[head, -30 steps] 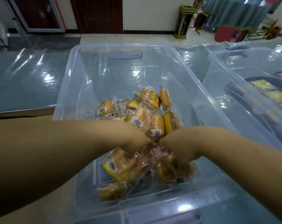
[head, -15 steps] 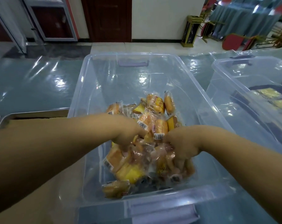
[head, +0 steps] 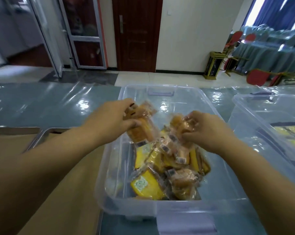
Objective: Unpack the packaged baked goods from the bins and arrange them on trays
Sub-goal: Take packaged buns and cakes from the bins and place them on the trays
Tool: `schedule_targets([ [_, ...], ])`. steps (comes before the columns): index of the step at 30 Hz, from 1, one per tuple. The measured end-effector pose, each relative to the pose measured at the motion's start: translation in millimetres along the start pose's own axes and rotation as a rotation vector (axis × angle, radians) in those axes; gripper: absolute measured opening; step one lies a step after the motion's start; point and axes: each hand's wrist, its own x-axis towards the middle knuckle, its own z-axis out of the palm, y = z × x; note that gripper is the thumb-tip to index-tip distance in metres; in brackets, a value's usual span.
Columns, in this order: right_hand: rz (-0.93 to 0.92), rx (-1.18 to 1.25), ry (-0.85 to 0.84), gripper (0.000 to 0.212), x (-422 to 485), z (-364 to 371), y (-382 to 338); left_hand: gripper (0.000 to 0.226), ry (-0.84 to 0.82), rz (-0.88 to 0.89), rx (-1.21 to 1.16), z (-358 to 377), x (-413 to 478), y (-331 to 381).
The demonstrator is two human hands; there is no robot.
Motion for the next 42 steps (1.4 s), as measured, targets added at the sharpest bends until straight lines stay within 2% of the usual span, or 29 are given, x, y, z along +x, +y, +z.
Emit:
schedule_targets([
  [3, -0.089, 0.196, 0.178, 0.042, -15, -5, -34, 0.033, 0.168, 0.016, -0.133, -28, -24, -10],
  [7, -0.194, 0.263, 0.361, 0.048, -41, -4, -101, 0.030, 0.355, 0.045, -0.212, -75, -74, -32],
  [12, -0.278, 0.372, 0.434, 0.050, -80, 23, -205, 0.034, 0.456, -0.023, -0.194, -139, -163, -82],
  [15, -0.324, 0.450, 0.381, 0.046, -101, 57, -270, 0.032, 0.488, -0.078, -0.158, -169, -226, -122],
  [19, -0.398, 0.481, 0.250, 0.042, -122, 117, -347, 0.040, 0.432, -0.242, -0.172, -198, -305, -186],
  [24, -0.462, 0.508, 0.060, 0.032, -134, 183, -420, 0.027, 0.430, -0.432, -0.201, -221, -381, -246],
  [27, -0.472, 0.499, -0.055, 0.034, -130, 223, -461, 0.023, 0.444, -0.537, -0.186, -234, -418, -283],
  [30, -0.427, 0.521, -0.197, 0.040, -119, 263, -495, 0.019, 0.420, -0.631, -0.110, -246, -445, -322],
  [34, -0.386, 0.544, -0.266, 0.038, -104, 311, -538, 0.020, 0.299, -0.776, -0.065, -263, -465, -383],
  [38, -0.327, 0.618, -0.379, 0.032, -80, 353, -585, 0.016, 0.287, -0.843, -0.051, -284, -472, -445],
  [42, -0.265, 0.707, -0.419, 0.033, -54, 388, -633, 0.016, 0.261, -0.870, -0.142, -303, -470, -507],
])
